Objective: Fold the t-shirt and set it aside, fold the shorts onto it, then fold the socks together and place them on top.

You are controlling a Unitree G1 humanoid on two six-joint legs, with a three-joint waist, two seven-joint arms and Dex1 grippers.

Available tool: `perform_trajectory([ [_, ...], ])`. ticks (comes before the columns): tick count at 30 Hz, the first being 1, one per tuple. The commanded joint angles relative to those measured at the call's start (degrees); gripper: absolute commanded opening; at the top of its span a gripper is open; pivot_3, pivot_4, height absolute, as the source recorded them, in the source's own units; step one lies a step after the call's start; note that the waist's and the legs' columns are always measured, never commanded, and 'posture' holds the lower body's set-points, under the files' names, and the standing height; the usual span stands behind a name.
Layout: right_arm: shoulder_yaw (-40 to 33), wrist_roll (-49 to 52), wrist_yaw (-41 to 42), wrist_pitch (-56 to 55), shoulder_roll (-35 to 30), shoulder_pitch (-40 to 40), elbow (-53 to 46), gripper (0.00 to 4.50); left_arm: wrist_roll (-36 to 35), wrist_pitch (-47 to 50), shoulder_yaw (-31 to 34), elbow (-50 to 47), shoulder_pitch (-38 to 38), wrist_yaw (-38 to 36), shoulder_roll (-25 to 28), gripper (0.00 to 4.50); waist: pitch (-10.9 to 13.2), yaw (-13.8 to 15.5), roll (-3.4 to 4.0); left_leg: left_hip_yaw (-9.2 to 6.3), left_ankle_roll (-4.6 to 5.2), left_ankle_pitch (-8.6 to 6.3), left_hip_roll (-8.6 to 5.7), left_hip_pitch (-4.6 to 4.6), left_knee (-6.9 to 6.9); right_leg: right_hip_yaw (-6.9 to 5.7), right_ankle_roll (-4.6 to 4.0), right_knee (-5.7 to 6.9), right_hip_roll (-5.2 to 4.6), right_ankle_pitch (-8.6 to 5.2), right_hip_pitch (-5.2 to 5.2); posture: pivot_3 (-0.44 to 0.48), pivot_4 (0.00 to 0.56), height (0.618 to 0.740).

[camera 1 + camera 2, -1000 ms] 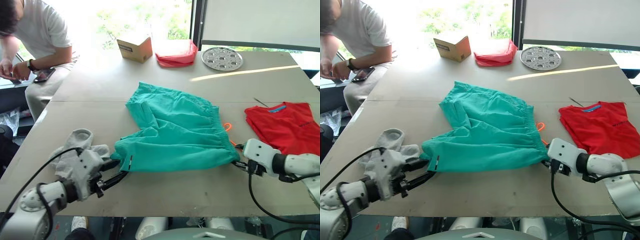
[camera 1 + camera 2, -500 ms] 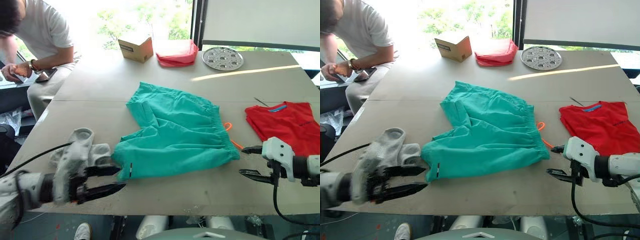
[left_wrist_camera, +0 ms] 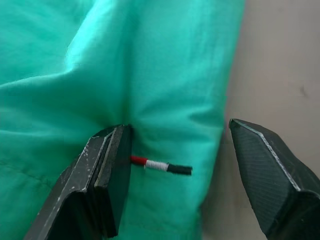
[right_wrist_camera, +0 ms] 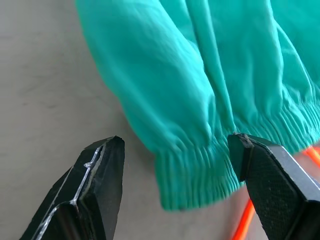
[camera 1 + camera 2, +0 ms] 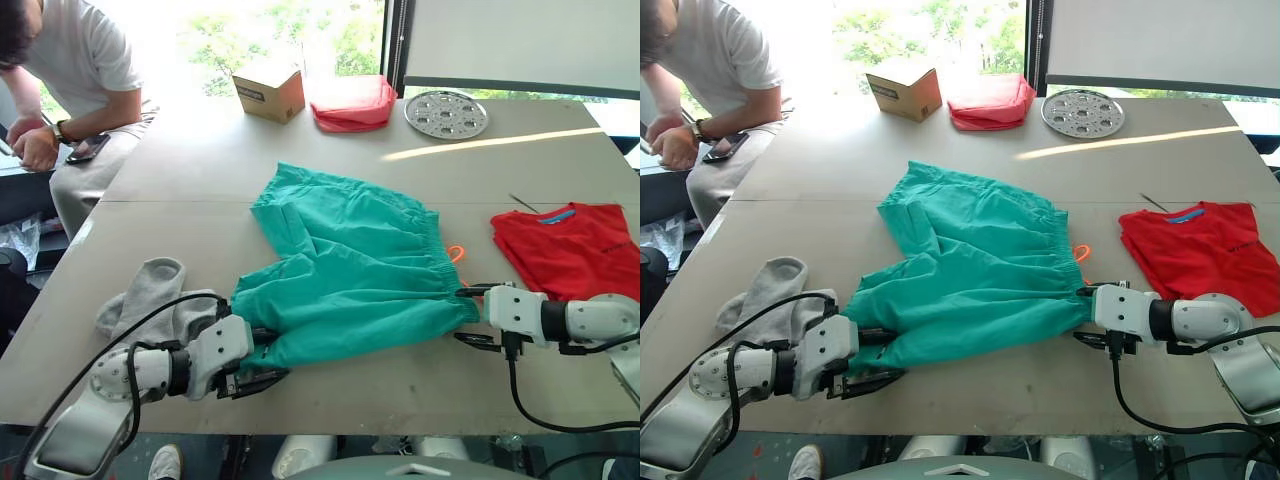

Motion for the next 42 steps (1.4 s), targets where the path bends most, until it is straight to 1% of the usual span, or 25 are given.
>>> perform_trajectory([
  [1, 0.5, -2.7, -1.7, -1.3, 0.3, -2.0, -1.4, 3.5, 3.7, -5.9, 0.3, 1.6, 0.2, 0.9, 0.0, 3.34, 0.0, 0.0, -0.01, 0.0, 0.0, -0.01, 0.0, 0.01, 0.01, 0.0, -0.01, 0.0, 0.0, 0.0, 0.0, 0.0, 0.15, 0.74],
  [2, 0.9, -3.3, -2.2, -0.9, 0.5, -2.8, -1.0, 3.5, 6.3, -7.6, -0.1, 3.4, -0.8, 2.8, -0.3, 3.34, 0.0, 0.0, 0.01, 0.0, 0.0, -0.01, 0.0, 0.02, 0.02, -0.01, -0.01, 0.0, 0.0, 0.0, 0.0, 0.0, 0.15, 0.74],
  [3, 1.0, -3.6, -2.3, -0.5, 0.6, -3.5, -0.7, 3.27, 8.3, -9.4, -0.7, 4.9, -1.7, 3.8, -0.5, 3.38, 0.0, -0.1, 0.01, 0.01, 0.0, 0.0, 0.0, 0.04, 0.03, -0.01, -0.02, 0.01, 0.01, 0.01, 0.02, 0.0, 0.15, 0.74],
  [5, 1.0, -3.9, -2.4, 1.1, 0.5, -4.5, -0.7, 2.7, 11.4, -11.8, -1.7, 7.3, -3.1, 5.4, -0.7, 3.4, 0.0, 0.0, 0.05, 0.0, -0.01, 0.0, 0.0, 0.07, 0.03, -0.04, -0.04, 0.04, 0.02, 0.03, 0.04, 0.0, 0.15, 0.74],
  [6, 0.9, -3.8, -2.2, 1.9, 0.5, -4.8, -0.9, 2.21, 12.2, -12.7, -2.0, 8.4, -3.4, 5.7, -0.6, 3.4, 0.0, 0.0, 0.07, 0.0, 0.0, 0.0, 0.0, 0.1, 0.03, -0.05, -0.04, 0.03, 0.02, 0.03, 0.08, 0.0, 0.15, 0.74],
  [9, 1.1, -3.6, -1.1, 3.2, -0.3, -5.1, -1.7, 0.84, 13.9, -16.0, -3.0, 11.1, -3.5, 4.8, 0.7, 2.55, -0.1, 0.1, 0.16, -0.02, 0.02, 0.02, 0.0, 0.18, 0.03, -0.08, -0.04, 0.03, 0.02, 0.04, 0.2, 0.0, 0.15, 0.74],
  [11, 0.9, -3.5, -1.0, 4.1, -0.3, -5.8, -2.0, 0.0, 13.0, -16.7, -2.8, 12.5, -3.7, 4.5, 0.9, 1.69, -0.1, 0.1, 0.19, -0.03, 0.03, 0.02, 0.01, 0.18, 0.03, -0.08, -0.03, 0.04, 0.03, 0.04, 0.21, 0.0, 0.15, 0.74],
  [12, 0.7, -3.2, -0.7, 4.9, -0.4, -6.4, -2.3, 0.0, 12.0, -16.8, -2.3, 13.1, -4.1, 4.0, 1.2, 1.33, -0.1, 0.1, 0.2, -0.03, 0.03, 0.02, 0.01, 0.18, 0.03, -0.08, -0.03, 0.04, 0.04, 0.04, 0.21, 0.0, 0.15, 0.74],
  [13, 0.0, -2.3, -0.1, 6.4, -0.9, -7.3, -2.7, 0.0, 8.9, -15.6, -1.4, 12.8, -4.4, 2.2, 1.7, 0.82, -0.1, 0.0, 0.2, -0.03, 0.03, 0.02, 0.03, 0.18, 0.03, -0.09, -0.03, 0.05, 0.05, 0.04, 0.21, 0.0, 0.15, 0.74],
  [14, -0.9, -1.0, 1.0, 8.1, -1.6, -8.2, -3.3, 0.0, 4.8, -13.4, -0.4, 11.8, -4.4, 0.1, 2.3, 0.42, -0.1, 0.0, 0.2, -0.04, 0.02, 0.02, 0.05, 0.19, 0.03, -0.09, -0.03, 0.05, 0.08, 0.04, 0.22, 0.0, 0.15, 0.74],
  [15, -2.7, 2.1, 3.1, 12.1, -3.1, -9.4, -4.7, 0.0, -1.2, -9.0, 1.2, 9.4, -3.6, -3.6, 4.0, 0.03, -0.1, -0.2, 0.21, -0.04, 0.03, 0.03, 0.08, 0.17, 0.03, -0.1, -0.03, 0.06, 0.13, 0.04, 0.21, 0.0, 0.15, 0.74],
  [18, -6.9, 11.0, 8.3, 22.8, -8.3, -13.5, -8.2, 0.0, -15.0, 4.9, 5.7, 4.0, -4.1, -9.3, 9.2, 0.03, 0.1, -0.6, 0.13, -0.05, 0.15, 0.09, 0.26, 0.06, 0.07, -0.2, 0.02, 0.07, 0.27, 0.07, 0.08, 0.0, 0.15, 0.74],
  [19, -7.1, 12.4, 8.3, 25.2, -9.2, -16.6, -8.1, 0.0, -17.4, 8.2, 6.4, 3.9, -7.0, -9.4, 10.3, 0.03, 0.2, -0.5, 0.17, -0.04, 0.15, 0.09, 0.27, 0.04, 0.06, -0.26, 0.16, 0.08, 0.29, 0.16, -0.02, 0.0, 0.15, 0.74],
  [20, -6.4, 12.5, 7.9, 26.1, -9.5, -19.8, -7.2, 0.0, -17.9, 9.9, 6.2, 4.8, -11.0, -8.8, 10.7, 0.03, 0.2, -0.4, 0.21, -0.02, 0.15, 0.09, 0.27, 0.02, 0.05, -0.31, 0.17, 0.07, 0.28, 0.16, -0.04, 0.0, 0.15, 0.74],
  [22, -1.8, 7.4, 4.8, 24.6, -8.1, -28.3, -2.0, 0.0, -13.2, 9.7, 3.0, 10.3, -22.9, -5.4, 9.5, 0.03, 0.3, -0.3, 0.24, -0.03, 0.14, 0.09, 0.27, 0.03, 0.05, -0.41, 0.18, 0.06, 0.28, 0.16, -0.02, 0.0, 0.15, 0.74],
  [25, 5.5, -4.1, -3.6, 18.0, -1.6, -42.2, 11.4, 0.0, -4.6, 8.0, -1.5, 22.7, -42.5, 1.7, 4.7, 0.03, 0.3, -0.5, -0.16, -0.05, -0.02, 0.18, 0.25, 0.06, 0.06, -0.52, 0.18, 0.06, 0.34, 0.19, 0.01, 0.0, 0.15, 0.74],
  [27, 8.3, -11.1, -12.2, 12.1, 3.9, -52.2, 23.2, 0.0, 1.4, 4.3, -2.8, 33.2, -55.8, 8.1, 1.2, 0.03, 0.3, -0.8, -0.39, -0.04, -0.28, 0.36, 0.25, 0.09, 0.05, -0.47, 0.01, 0.07, 0.43, 0.36, -0.02, 0.0, 0.15, 0.74],
  [28, 8.8, -13.6, -16.0, 8.9, 6.0, -56.5, 28.6, 0.0, 4.0, 2.3, -3.1, 38.1, -61.5, 11.4, -0.2, 0.03, 0.4, -1.0, -0.57, 0.03, -0.56, 0.52, 0.23, 0.06, 0.07, -0.37, -0.02, 0.12, 0.66, 0.48, -0.08, 0.0, 0.15, 0.74],
  [30, 8.3, -17.3, -24.6, 2.2, 9.3, -64.3, 38.2, 0.0, 8.0, -2.9, -2.9, 46.5, -71.3, 17.4, -1.9, 0.03, 0.4, -1.4, -0.68, 0.08, -0.84, 0.71, 0.26, -0.48, -0.01, -0.2, -0.04, 0.14, 0.57, 0.62, -0.65, 0.0, 0.15, 0.74],
  [31, 7.3, -18.6, -29.5, -2.5, 10.1, -68.9, 42.4, 0.0, 9.0, -5.8, -1.6, 50.1, -76.9, 21.2, -2.3, 0.03, 0.4, -1.7, -0.69, 0.06, -0.93, 0.77, 0.3, -0.72, 0.07, -0.19, -0.06, 0.16, 0.53, 0.67, -0.92, 0.0, 0.15, 0.74],
  [33, 5.3, -19.0, -33.6, -8.9, 10.0, -74.6, 46.8, 0.0, 9.8, -11.0, 1.1, 53.9, -83.5, 26.3, -2.1, 0.03, 0.4, -2.2, -0.7, 0.05, -1.01, 0.83, 0.3, -1.39, 0.16, -0.21, -0.06, 0.22, 0.46, 0.68, -1.7, 0.0, 0.15, 0.74],
  [35, 4.0, -18.3, -33.8, -12.2, 8.8, -75.5, 47.7, 0.0, 8.3, -14.0, 3.2, 53.4, -83.7, 26.7, -1.6, 0.03, 0.3, -3.0, -0.73, -0.03, -1.08, 0.88, 0.28, -1.99, 0.17, -0.4, -0.06, 0.52, 0.37, 0.72, -2.33, 0.0, 0.15, 0.74],
  [37, 2.4, -16.6, -32.2, -12.8, 7.6, -72.9, 45.1, 0.0, 5.7, -14.8, 5.2, 47.9, -78.5, 24.0, -1.4, 0.03, -0.2, -3.6, -0.72, -0.22, -1.08, 0.85, 0.21, -1.83, 0.05, -0.75, -0.06, 0.9, 0.17, 0.72, -2.42, 0.0, 0.15, 0.74],
  [40, -0.2, -12.4, -26.6, -8.0, 5.8, -63.6, 35.9, 0.0, -0.8, -9.1, 8.1, 34.3, -65.2, 18.8, -1.1, 0.03, -0.5, -4.1, -0.66, -0.52, -0.8, 0.66, -0.01, -1.39, -0.17, -0.86, -0.06, 0.92, -0.08, 0.72, -2.28, 0.0, 0.15, 0.74],
  [42, -2.0, -7.7, -21.7, -2.5, 4.6, -53.6, 26.4, 0.0, -3.8, -5.8, 9.1, 24.6, -53.9, 15.4, -0.1, 0.03, -0.5, -4.6, -0.6, -0.41, -0.69, 0.6, -0.08, -1.23, -0.55, -0.64, -0.07, 0.38, -0.13, 0.71, -2.06, 0.0, 0.15, 0.74],
])
